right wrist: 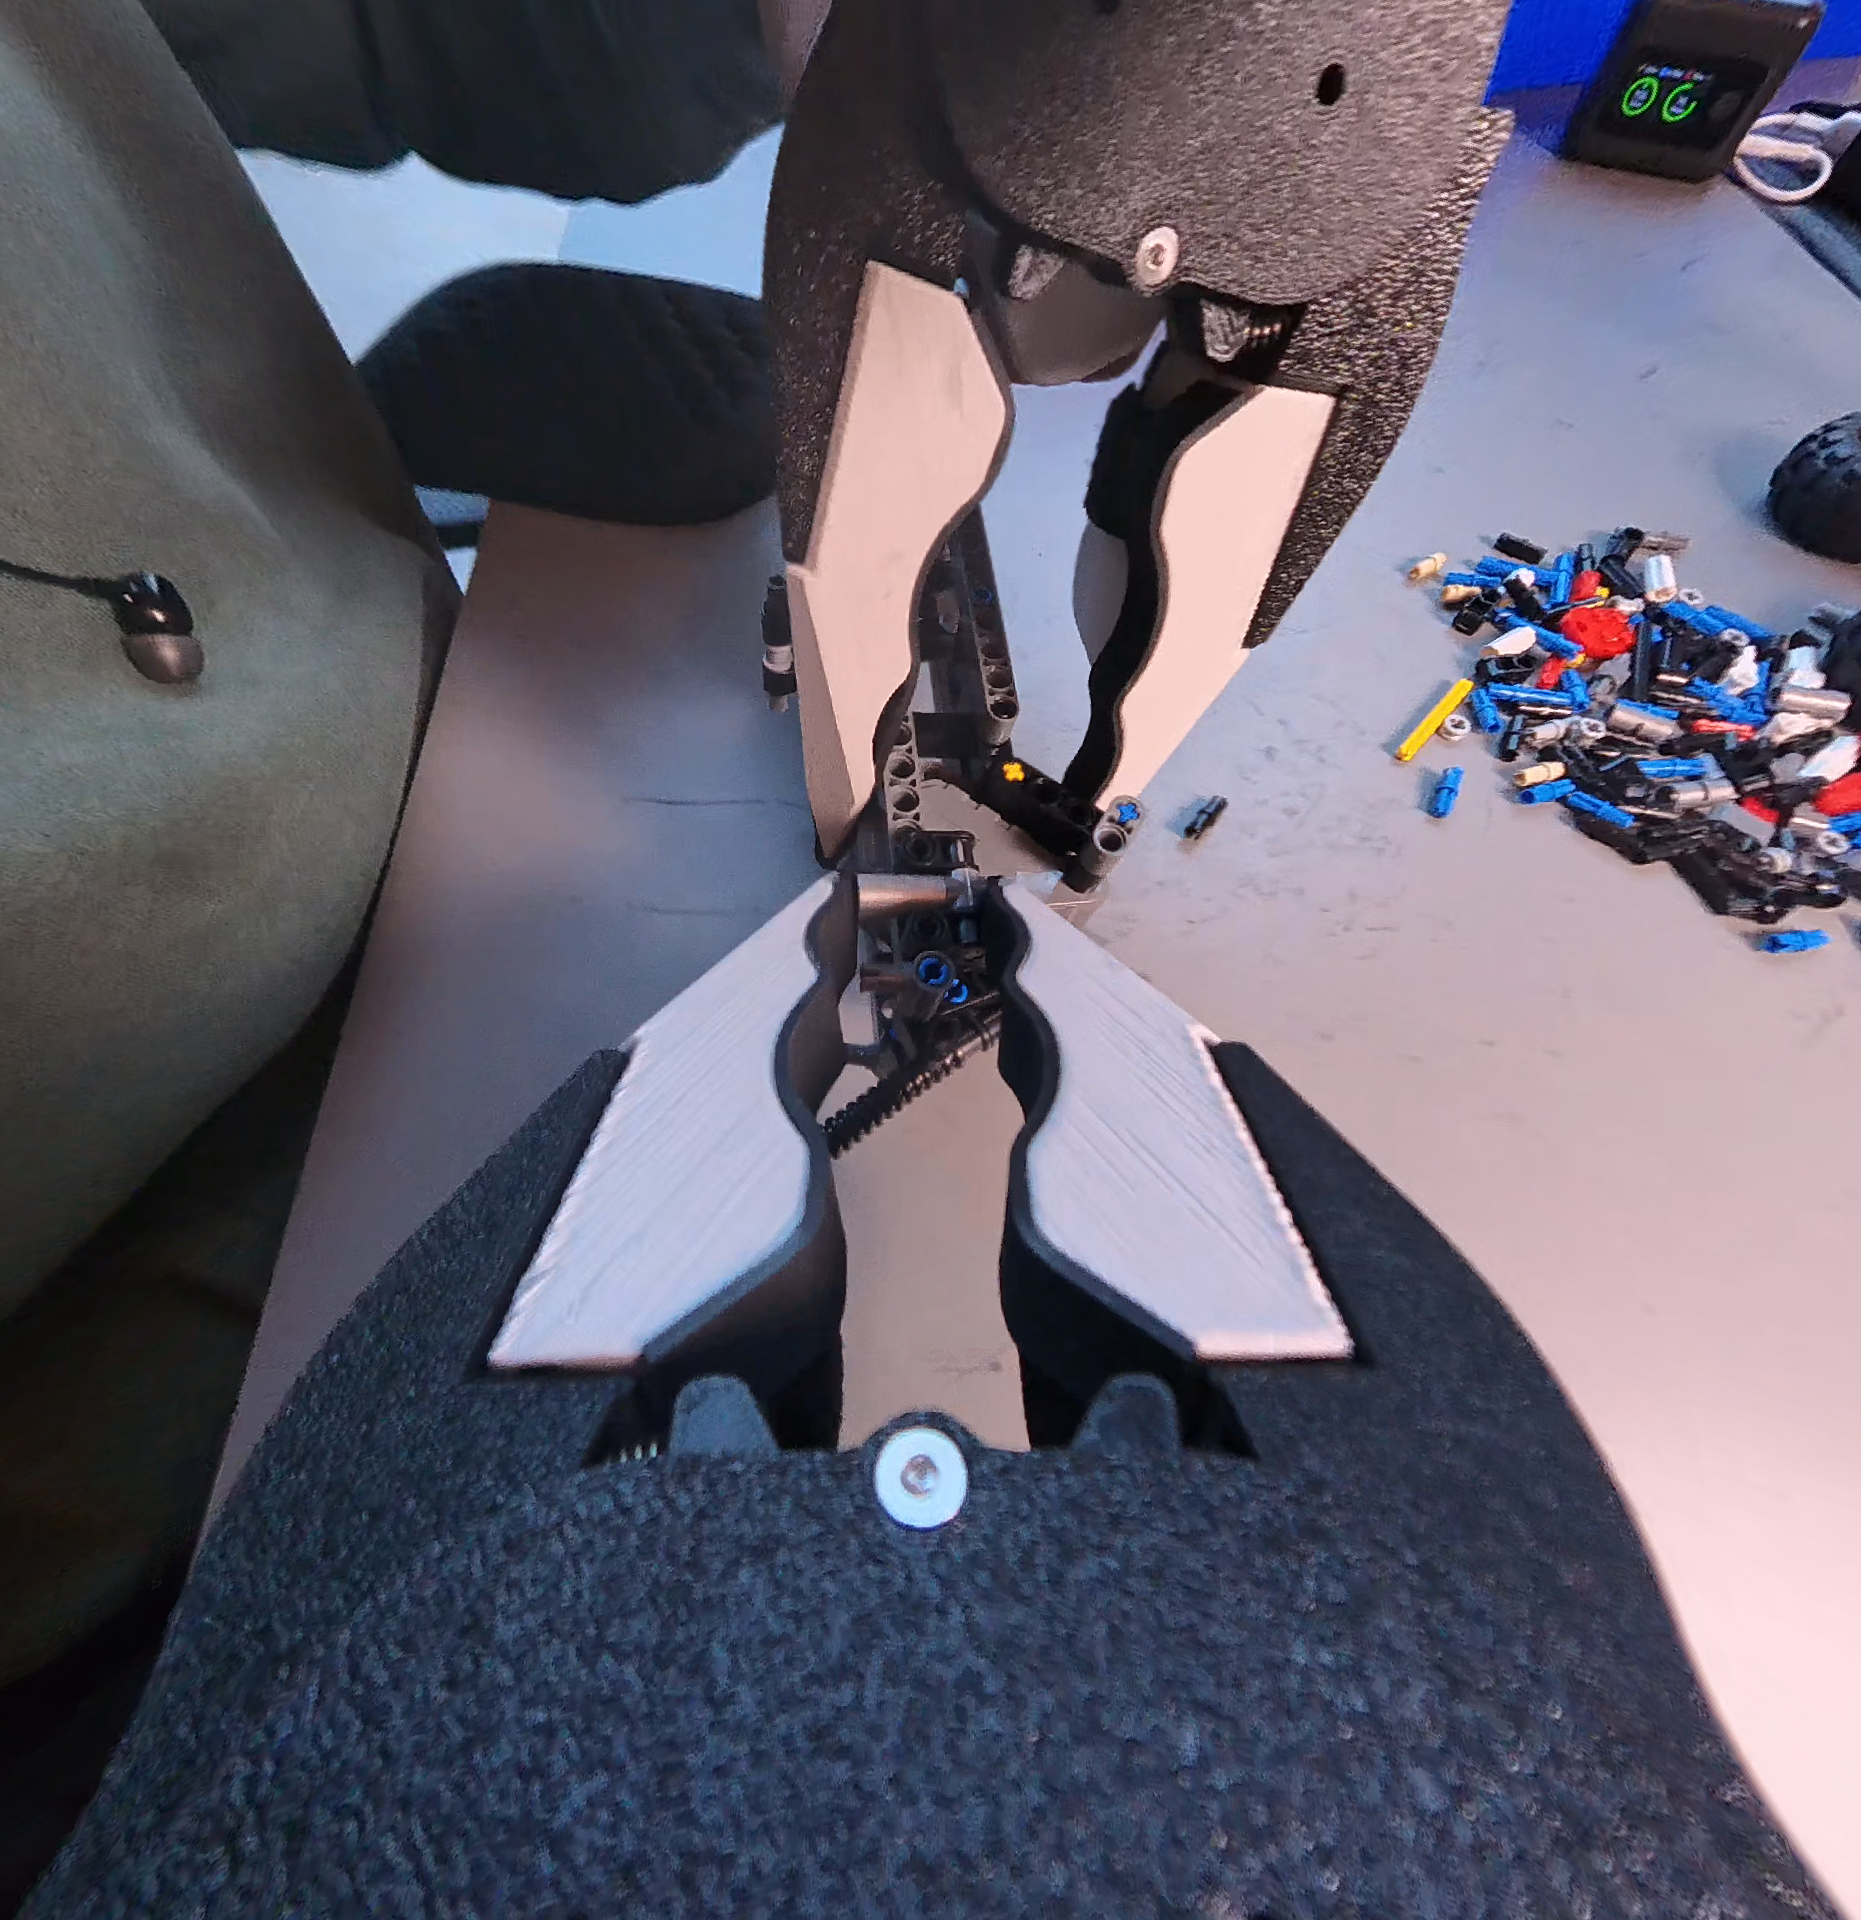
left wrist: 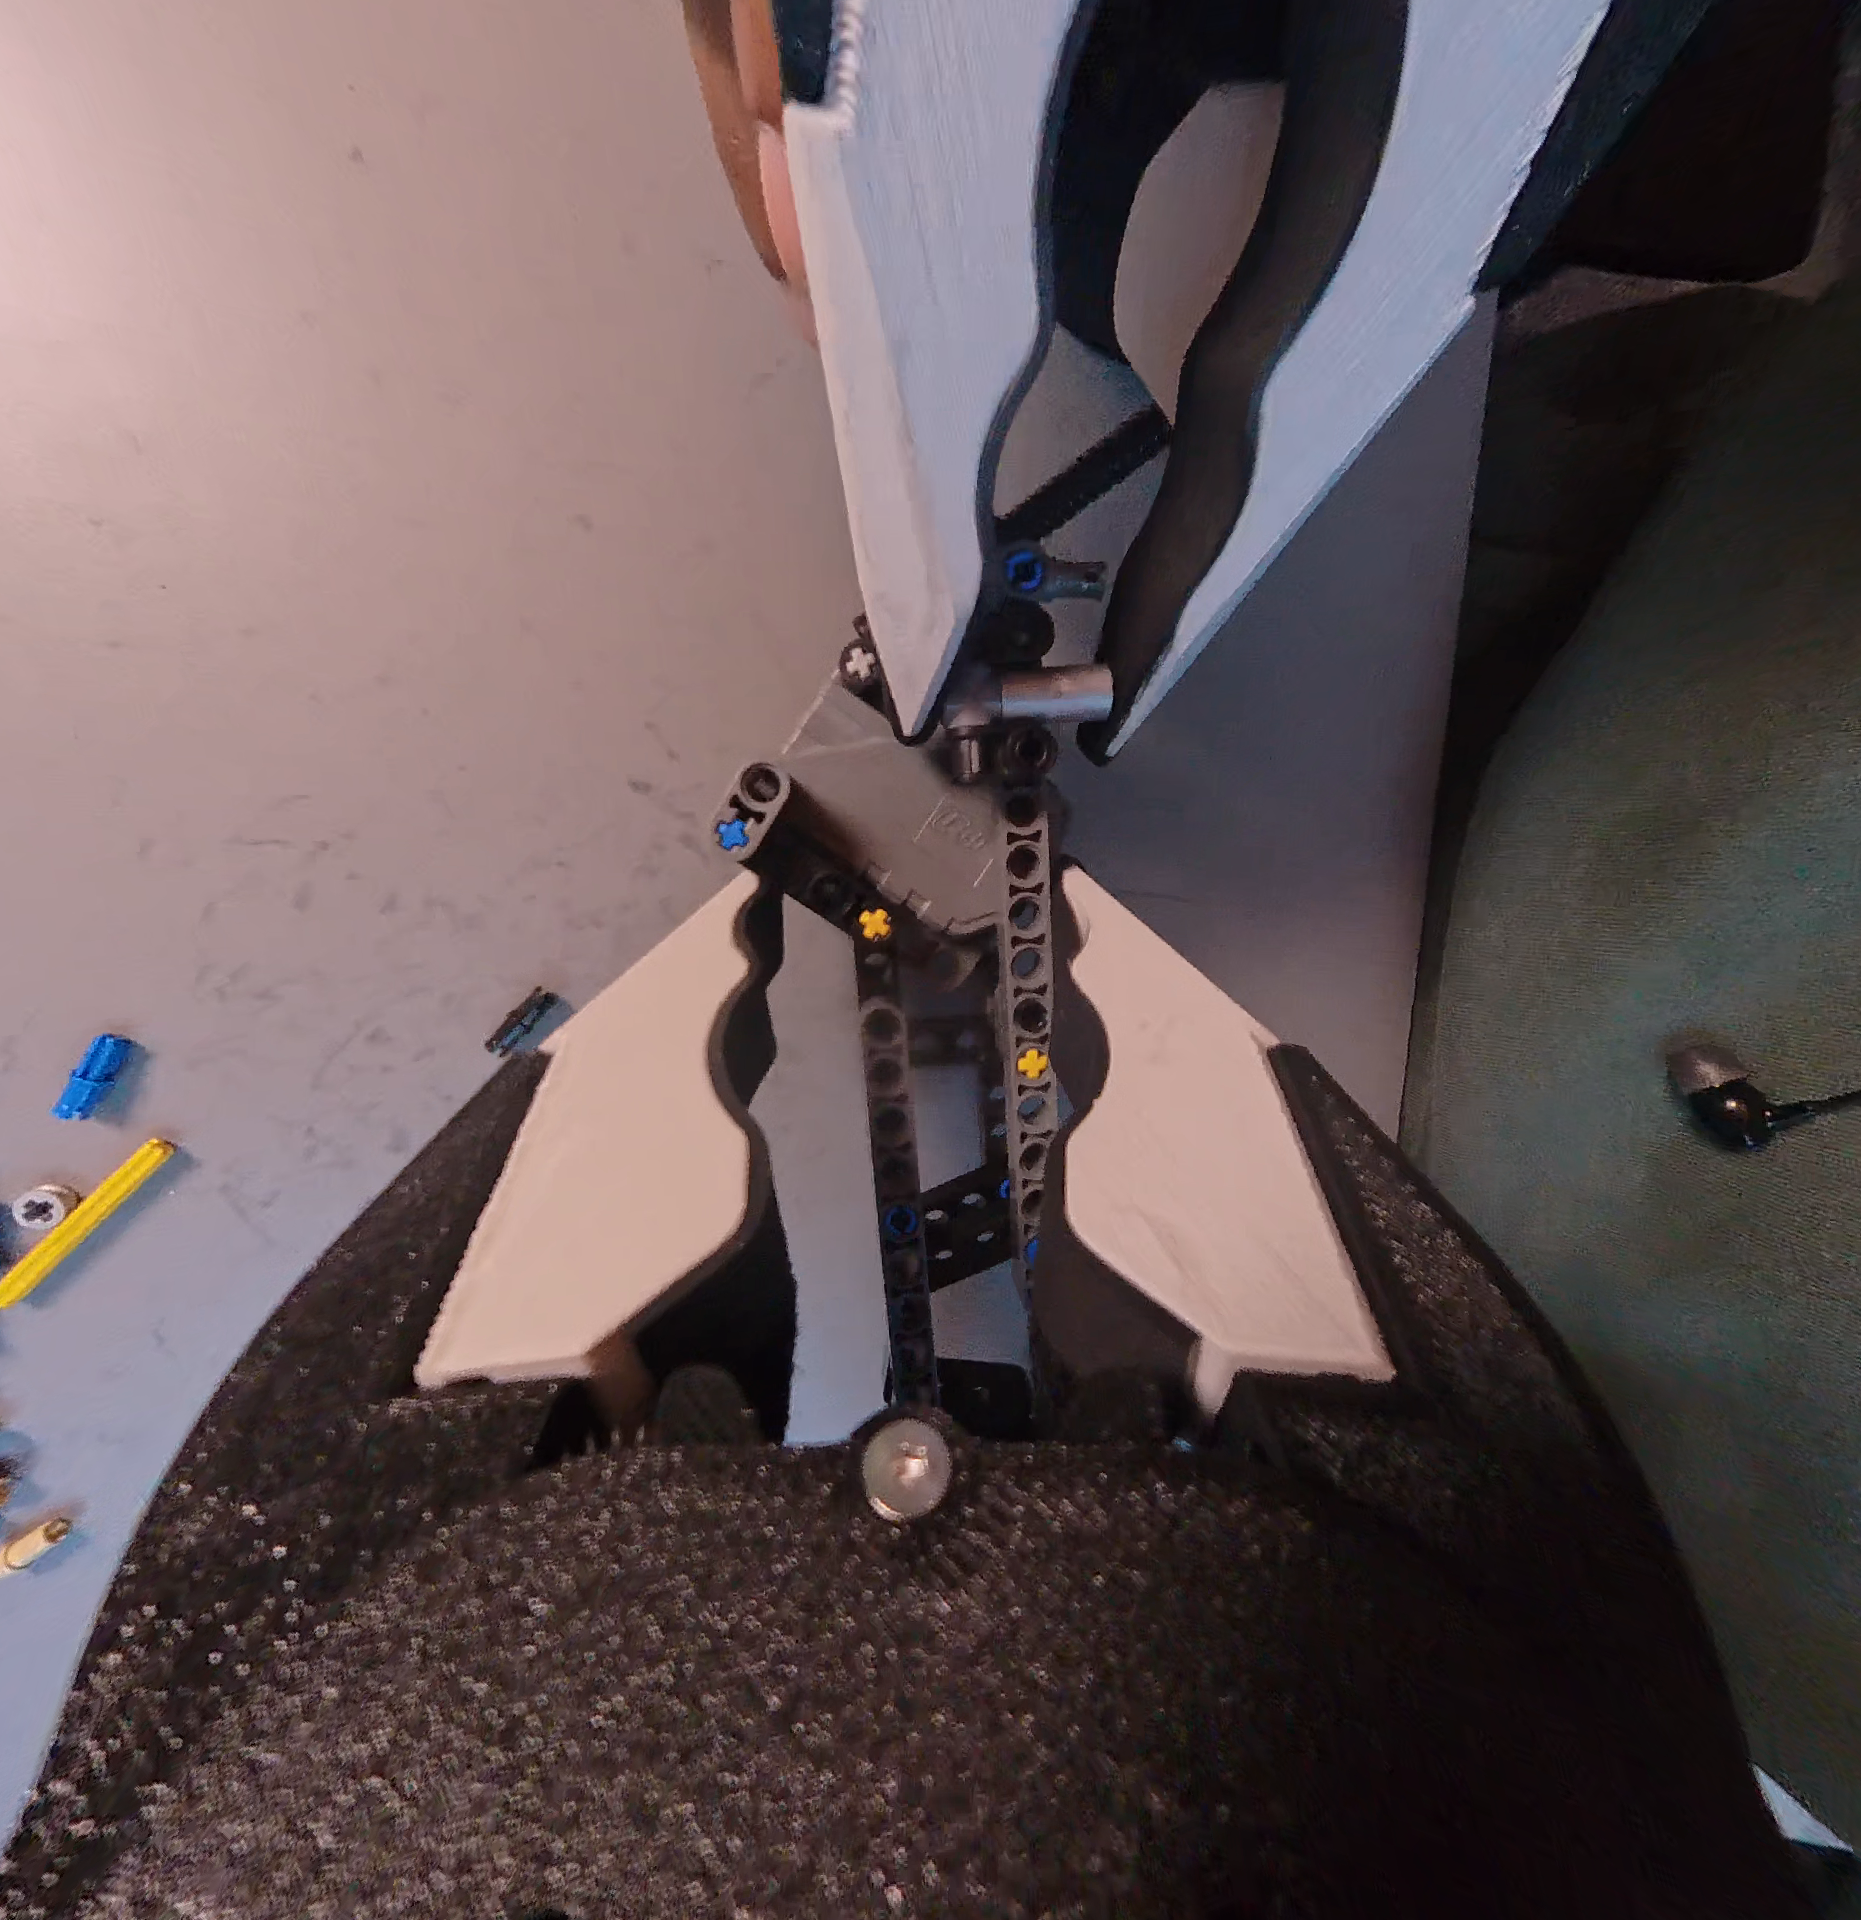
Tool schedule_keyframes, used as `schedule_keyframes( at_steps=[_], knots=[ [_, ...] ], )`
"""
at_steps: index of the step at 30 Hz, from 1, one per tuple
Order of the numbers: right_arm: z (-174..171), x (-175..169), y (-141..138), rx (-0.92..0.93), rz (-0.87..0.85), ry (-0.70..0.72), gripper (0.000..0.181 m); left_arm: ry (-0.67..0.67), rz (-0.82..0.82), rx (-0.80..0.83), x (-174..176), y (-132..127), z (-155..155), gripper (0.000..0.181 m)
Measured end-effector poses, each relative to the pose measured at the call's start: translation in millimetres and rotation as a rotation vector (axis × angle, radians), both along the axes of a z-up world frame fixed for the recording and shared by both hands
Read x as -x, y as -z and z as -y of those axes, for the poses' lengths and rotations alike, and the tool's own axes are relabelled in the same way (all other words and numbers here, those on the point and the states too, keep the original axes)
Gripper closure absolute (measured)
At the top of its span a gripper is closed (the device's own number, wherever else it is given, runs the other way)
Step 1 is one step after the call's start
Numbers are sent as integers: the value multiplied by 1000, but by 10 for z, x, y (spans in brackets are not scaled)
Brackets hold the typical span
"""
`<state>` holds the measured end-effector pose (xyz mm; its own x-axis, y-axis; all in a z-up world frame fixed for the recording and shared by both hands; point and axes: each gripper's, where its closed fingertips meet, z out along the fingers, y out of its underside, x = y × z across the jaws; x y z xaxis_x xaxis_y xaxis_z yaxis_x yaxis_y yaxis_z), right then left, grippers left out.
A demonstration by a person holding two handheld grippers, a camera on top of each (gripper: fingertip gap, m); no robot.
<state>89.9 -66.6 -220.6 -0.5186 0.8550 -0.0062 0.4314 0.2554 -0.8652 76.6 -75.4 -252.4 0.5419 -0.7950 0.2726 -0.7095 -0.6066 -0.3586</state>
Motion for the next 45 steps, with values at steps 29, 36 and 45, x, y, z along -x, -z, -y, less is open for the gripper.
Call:
schedule_keyframes(
  at_steps=[29,36,45],
  knots=[
    [-421,-64,-670,303,-213,129,158,10,-102,-19,47,180,64,133],
    [-462,-121,-108,63,-25,181,158,11,-87,-13,55,164,61,130],
    [-722,-236,377,-174,253,207,129,1,-39,47,55,163,77,131]
  ],
)
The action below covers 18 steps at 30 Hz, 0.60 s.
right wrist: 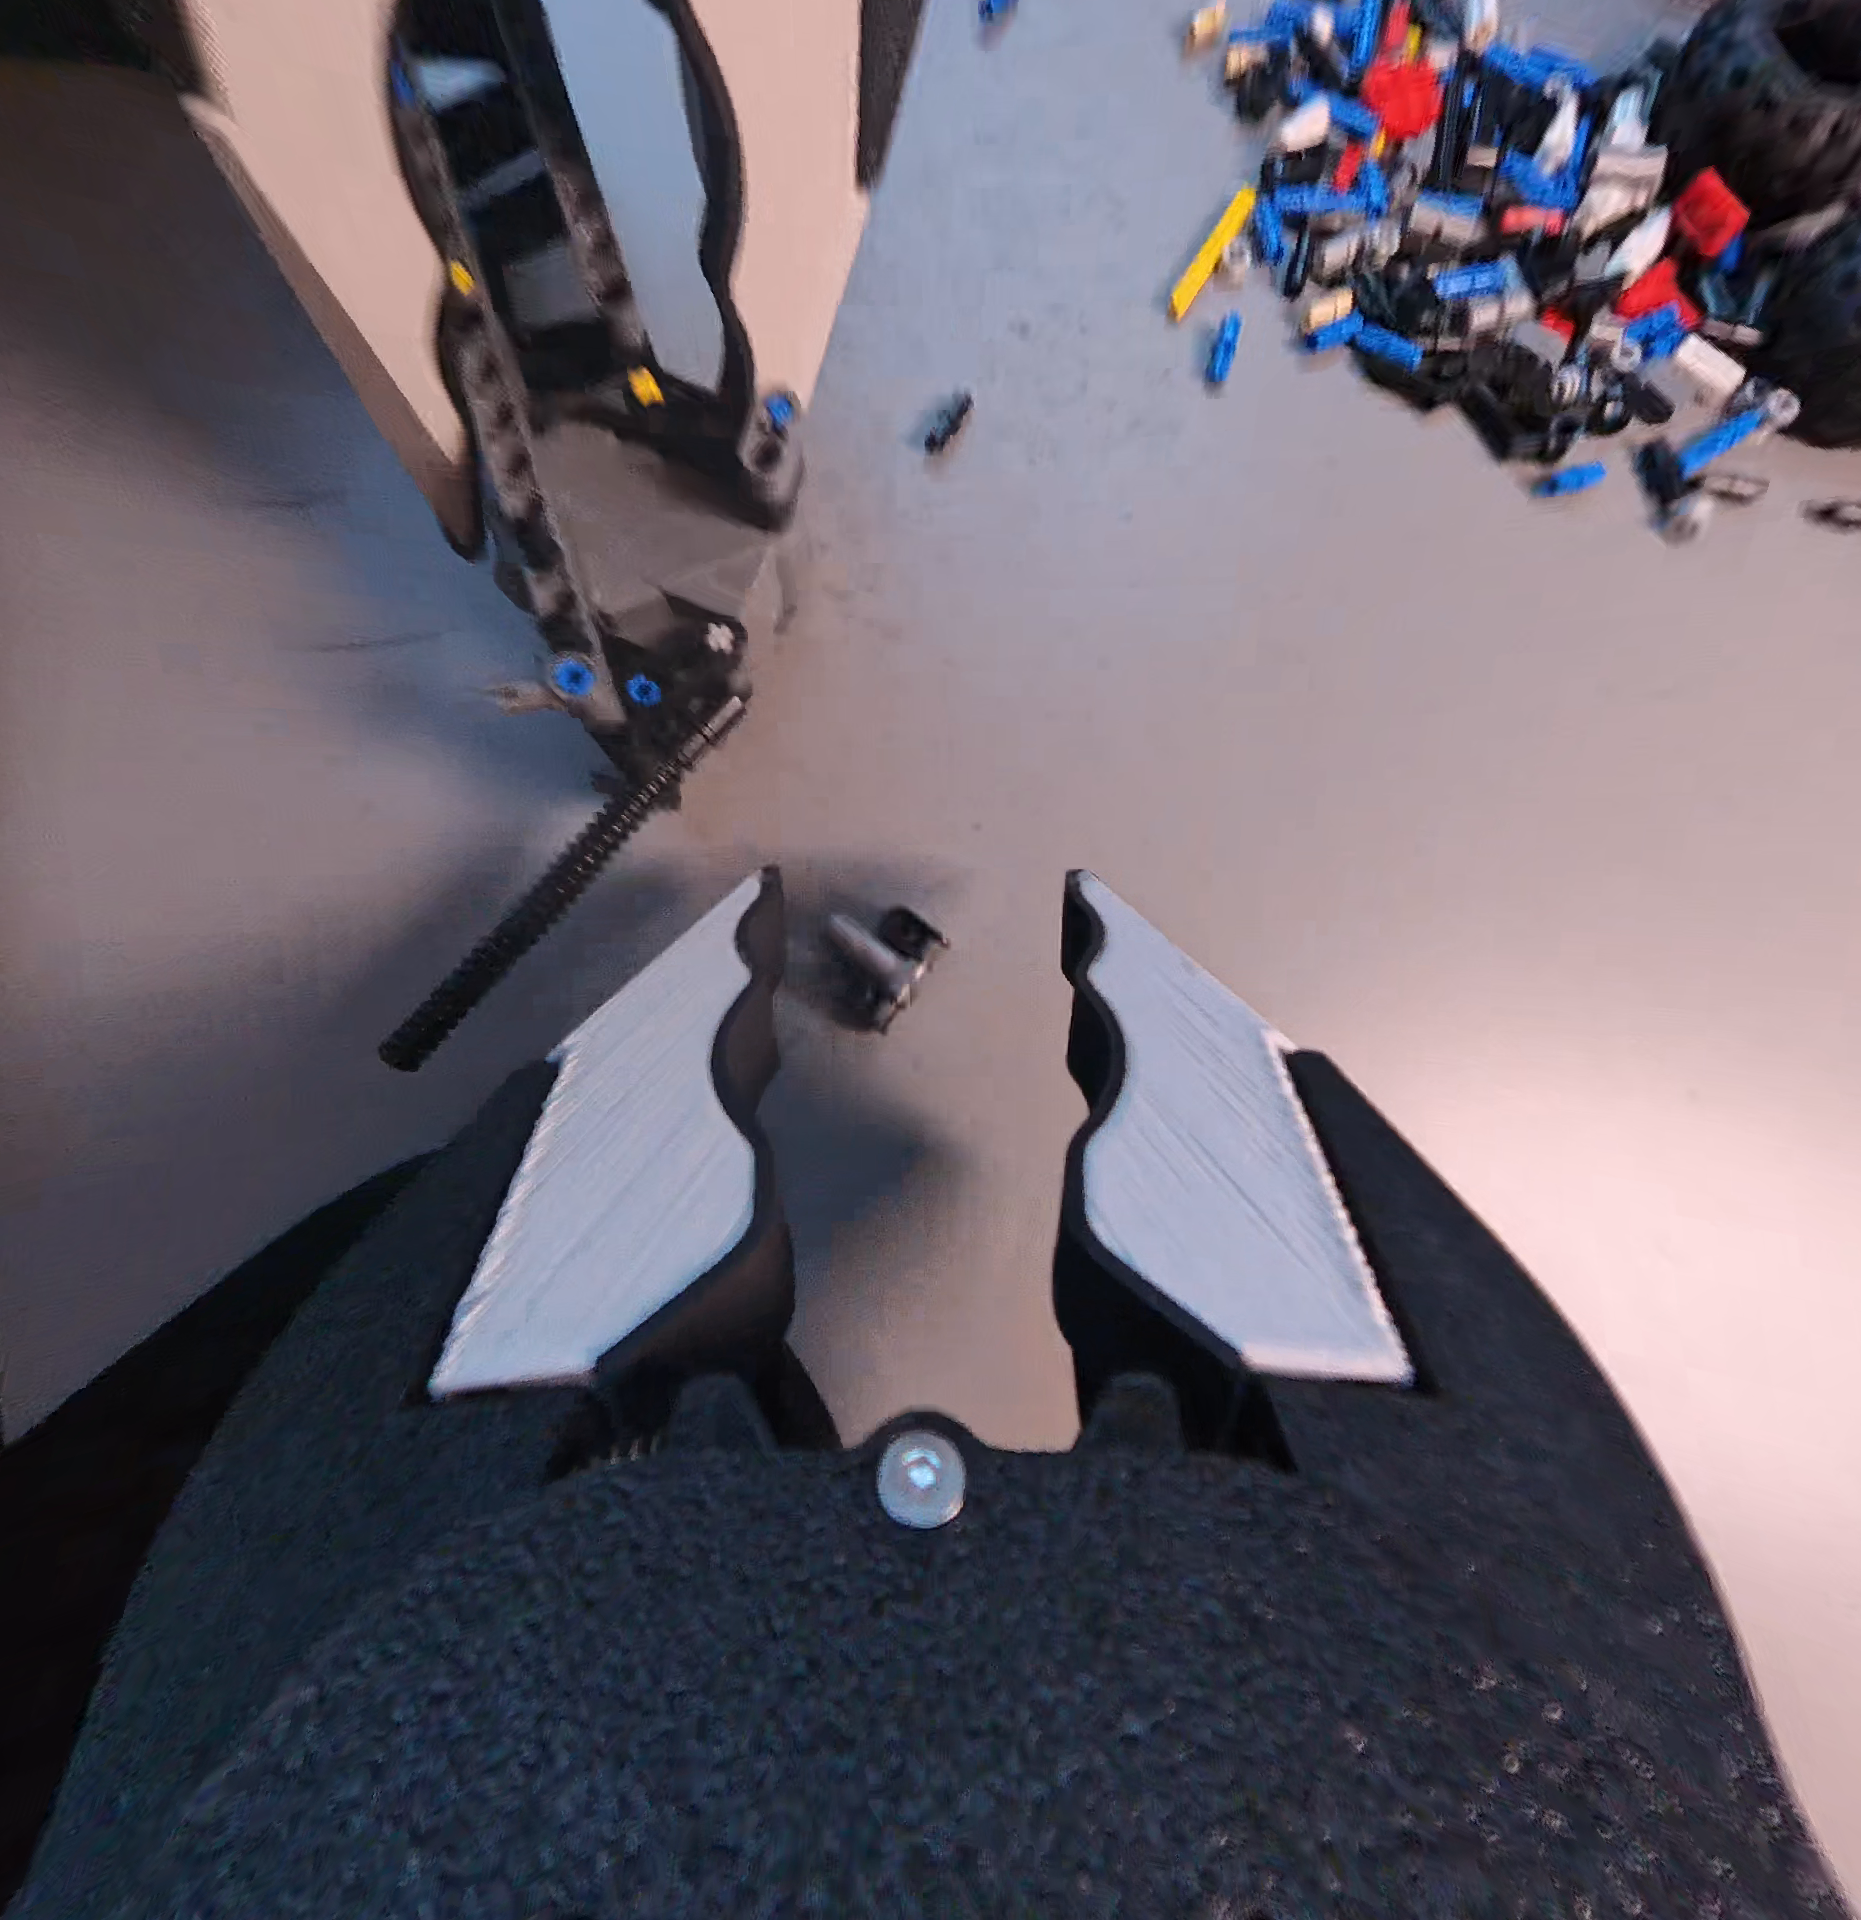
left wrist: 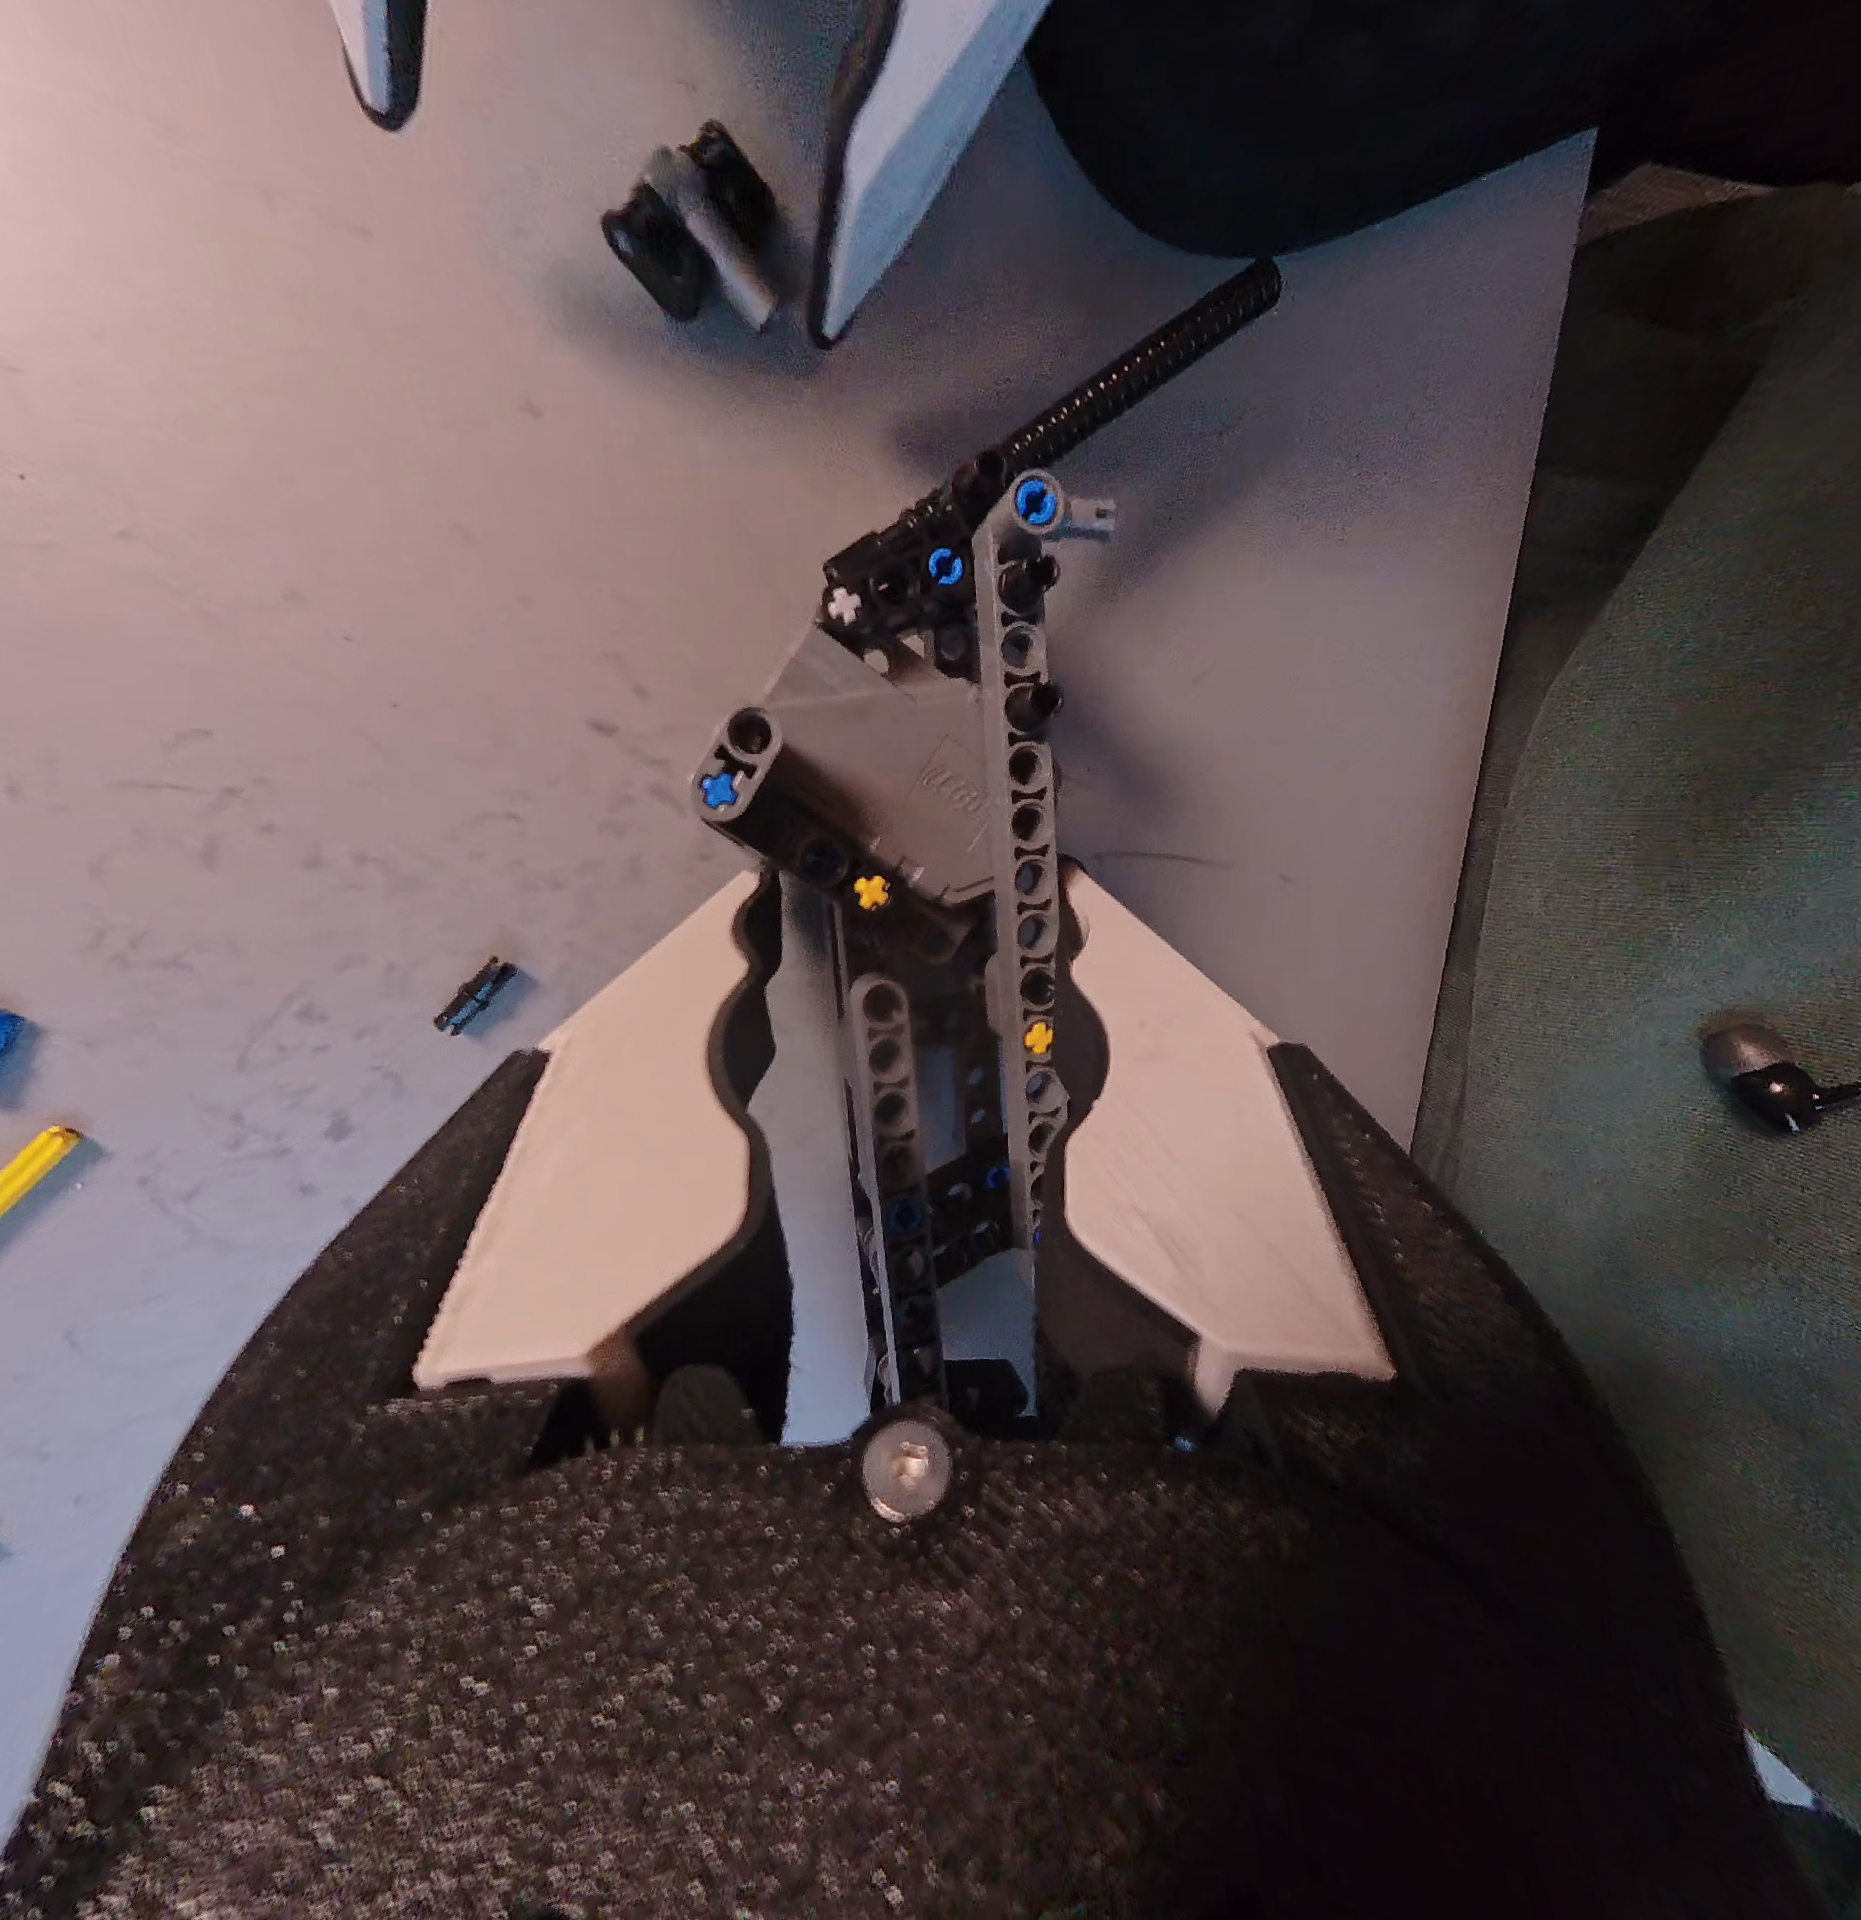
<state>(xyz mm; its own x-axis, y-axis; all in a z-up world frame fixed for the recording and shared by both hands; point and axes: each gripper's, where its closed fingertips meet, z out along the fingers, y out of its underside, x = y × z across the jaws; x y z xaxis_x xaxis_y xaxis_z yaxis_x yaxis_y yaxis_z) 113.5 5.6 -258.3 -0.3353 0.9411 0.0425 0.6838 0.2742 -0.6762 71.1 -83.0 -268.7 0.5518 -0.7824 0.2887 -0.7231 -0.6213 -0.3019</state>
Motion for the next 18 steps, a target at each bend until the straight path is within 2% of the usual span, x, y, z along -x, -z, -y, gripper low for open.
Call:
schedule_keyframes(
  at_steps=[2,5,7,11,18],
  knots=[
    [161,58,-276,74,-74,-52,129,-8,12,10,-1,1,-15,131],
    [530,105,-504,122,-116,-174,145,-10,20,18,-1,1,-24,131],
    [664,167,-460,78,-109,-211,154,-10,24,25,-5,2,-32,131],
    [691,262,-321,93,-67,-204,175,-9,34,44,-8,1,-40,131],
    [705,286,-323,92,-106,-233,179,-6,56,70,-2,-2,-31,132]
  ],
)
